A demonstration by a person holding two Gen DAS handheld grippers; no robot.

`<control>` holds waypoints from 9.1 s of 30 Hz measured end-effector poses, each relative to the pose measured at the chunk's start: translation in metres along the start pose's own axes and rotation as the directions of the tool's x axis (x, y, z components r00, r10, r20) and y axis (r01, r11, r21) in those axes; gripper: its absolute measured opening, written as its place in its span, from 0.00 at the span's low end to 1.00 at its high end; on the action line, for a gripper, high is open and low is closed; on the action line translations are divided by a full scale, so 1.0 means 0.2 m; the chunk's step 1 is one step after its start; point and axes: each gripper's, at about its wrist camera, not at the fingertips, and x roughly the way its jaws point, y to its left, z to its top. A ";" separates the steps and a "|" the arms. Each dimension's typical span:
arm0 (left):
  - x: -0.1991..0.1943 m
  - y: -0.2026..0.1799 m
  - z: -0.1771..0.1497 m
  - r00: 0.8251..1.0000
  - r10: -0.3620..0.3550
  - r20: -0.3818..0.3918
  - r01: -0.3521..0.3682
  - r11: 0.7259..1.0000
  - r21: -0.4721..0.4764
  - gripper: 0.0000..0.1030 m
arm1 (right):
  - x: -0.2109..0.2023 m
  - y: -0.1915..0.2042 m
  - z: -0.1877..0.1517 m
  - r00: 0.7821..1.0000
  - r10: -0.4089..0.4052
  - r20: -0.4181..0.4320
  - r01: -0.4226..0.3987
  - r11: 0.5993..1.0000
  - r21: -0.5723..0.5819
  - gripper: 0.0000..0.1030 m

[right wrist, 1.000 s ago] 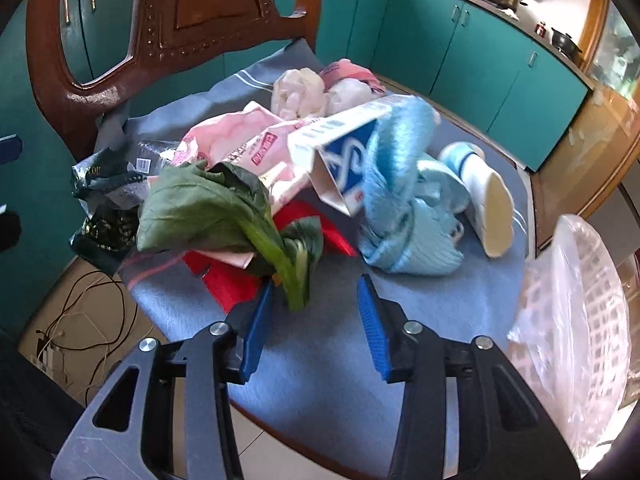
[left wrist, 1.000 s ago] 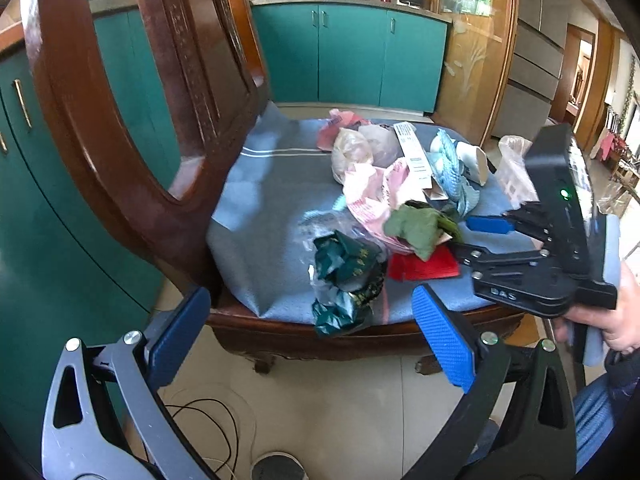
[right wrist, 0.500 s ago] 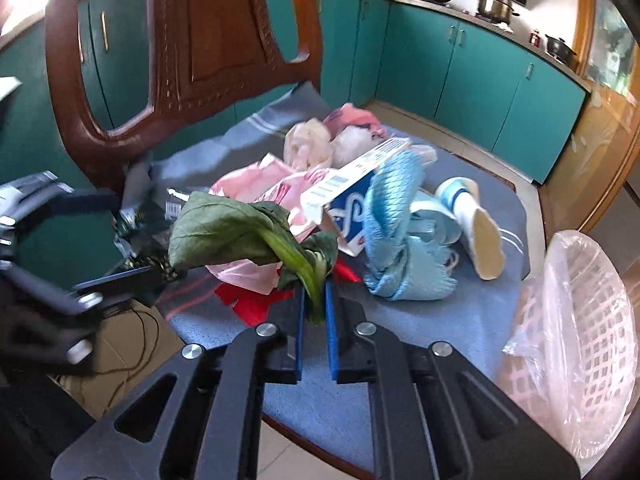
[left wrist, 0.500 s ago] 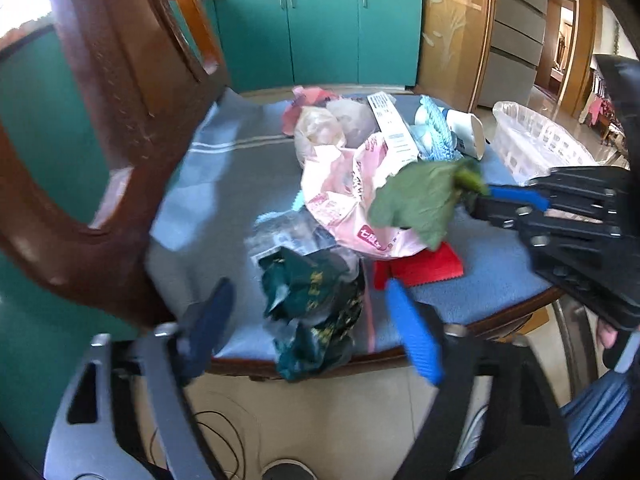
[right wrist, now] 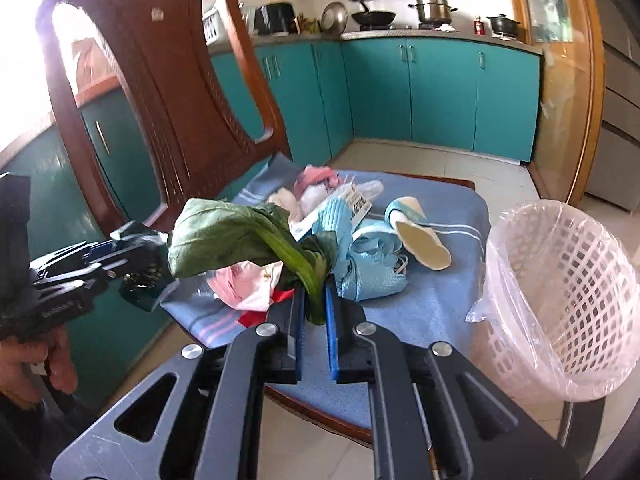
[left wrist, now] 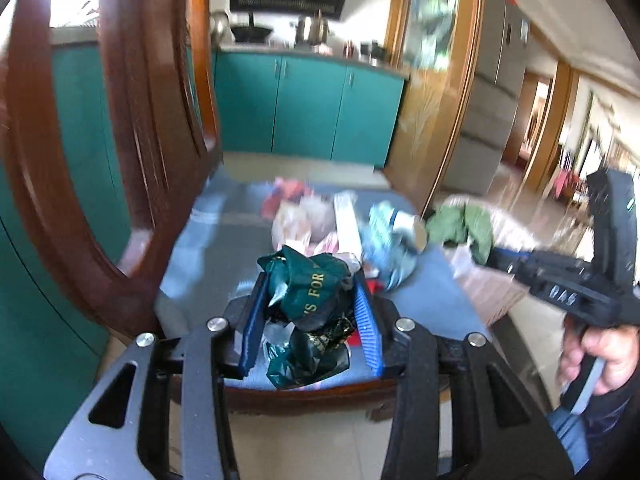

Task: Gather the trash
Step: 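Lift the green vegetable with the right gripper while the left gripper holds the dark green wrapper, then drop the vegetable into the wastebasket with the right gripper while the left gripper drops the wrapper, then bring both grippers back over the chair cushion, then grasp the red packet with the right gripper while the left gripper grasps the clear plastic packet, then lift the red packet with the right gripper while the left gripper lifts the clear packet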

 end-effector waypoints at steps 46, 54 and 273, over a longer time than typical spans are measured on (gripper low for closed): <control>0.08 0.00 0.01 0.998 0.039 -0.042 -0.040 0.999 -0.016 0.39 | -0.10 0.02 -0.07 0.996 -0.063 0.066 0.058 0.995 0.080 0.09; 0.02 -0.02 0.06 0.999 0.033 -0.006 -0.033 0.999 -0.021 0.39 | -0.12 0.05 -0.05 0.995 -0.080 0.063 0.075 0.994 0.081 0.09; 0.19 -0.04 -0.04 0.996 -0.019 -0.092 0.021 1.000 0.017 0.04 | 0.02 0.09 -0.06 0.997 -0.066 0.046 0.064 0.997 0.034 0.15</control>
